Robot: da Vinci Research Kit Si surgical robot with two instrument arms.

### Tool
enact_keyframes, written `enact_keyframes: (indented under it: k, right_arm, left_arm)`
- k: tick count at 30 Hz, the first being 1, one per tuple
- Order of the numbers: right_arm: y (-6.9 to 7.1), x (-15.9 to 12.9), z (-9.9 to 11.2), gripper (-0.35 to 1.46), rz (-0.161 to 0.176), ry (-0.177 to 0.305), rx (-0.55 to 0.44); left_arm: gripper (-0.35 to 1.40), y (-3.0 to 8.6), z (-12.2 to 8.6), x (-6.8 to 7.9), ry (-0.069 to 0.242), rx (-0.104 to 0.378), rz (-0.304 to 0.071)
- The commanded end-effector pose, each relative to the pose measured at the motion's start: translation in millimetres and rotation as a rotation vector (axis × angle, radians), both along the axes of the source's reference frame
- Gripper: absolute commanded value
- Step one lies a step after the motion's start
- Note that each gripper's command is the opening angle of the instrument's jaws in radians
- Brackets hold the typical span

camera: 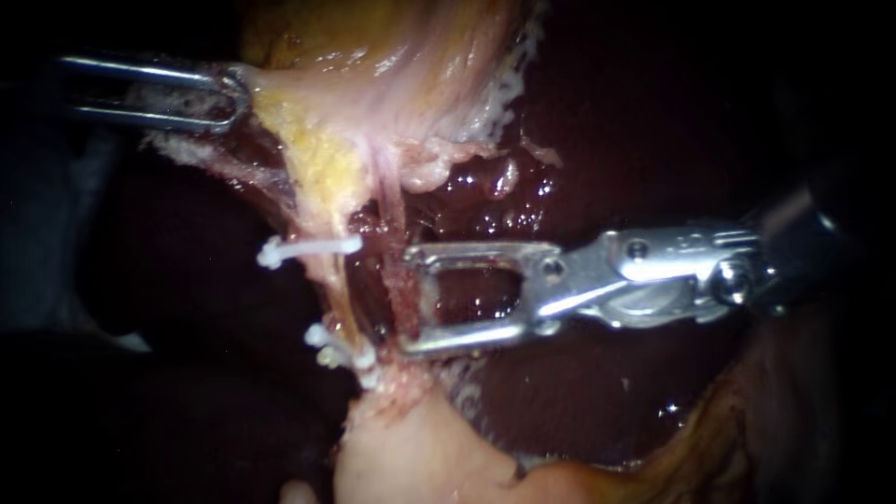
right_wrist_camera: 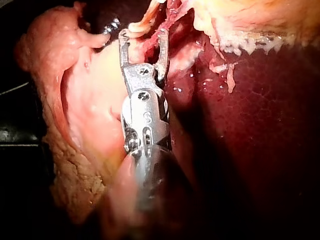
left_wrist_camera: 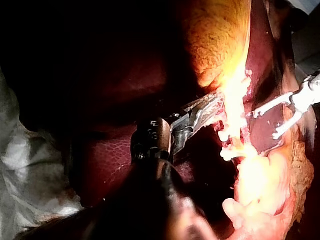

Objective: Going back third clip left tube

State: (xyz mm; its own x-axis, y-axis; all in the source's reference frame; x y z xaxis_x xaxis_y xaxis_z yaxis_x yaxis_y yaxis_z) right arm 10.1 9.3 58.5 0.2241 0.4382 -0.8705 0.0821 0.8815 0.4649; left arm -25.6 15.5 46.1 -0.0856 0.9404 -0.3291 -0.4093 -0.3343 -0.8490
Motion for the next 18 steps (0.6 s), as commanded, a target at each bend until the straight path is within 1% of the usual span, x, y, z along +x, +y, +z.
enact_keyframes:
  k: [1, 7, 10, 14, 18]
  right_arm:
    - [0.0, -0.7, -0.2, 0.50, -0.001, 0.001, -0.008]
    - [0.5, -4.9, -1.1, 0.50, -0.015, 0.011, -0.062]
    - [1.0, -6.2, -1.5, 0.50, -0.011, 0.007, -0.075]
    - [1.4, -7.2, -1.8, 0.50, -0.011, 0.008, -0.088]
    - [1.4, -7.4, -1.8, 0.50, -0.012, 0.009, -0.088]
  left_arm:
    - [-0.35, 0.0, 0.0, 0.0, 0.000, 0.000, 0.000]
    - [-0.35, 0.0, 0.0, 0.1, 0.000, 0.000, 0.000]
    - [-0.35, 0.0, 0.0, 0.1, 0.000, 0.000, 0.000]
    - [-0.35, 0.0, 0.0, 0.1, 0.000, 0.000, 0.000]
    - [-0.35, -0.1, 0.2, -0.2, 0.001, -0.002, -0.001]
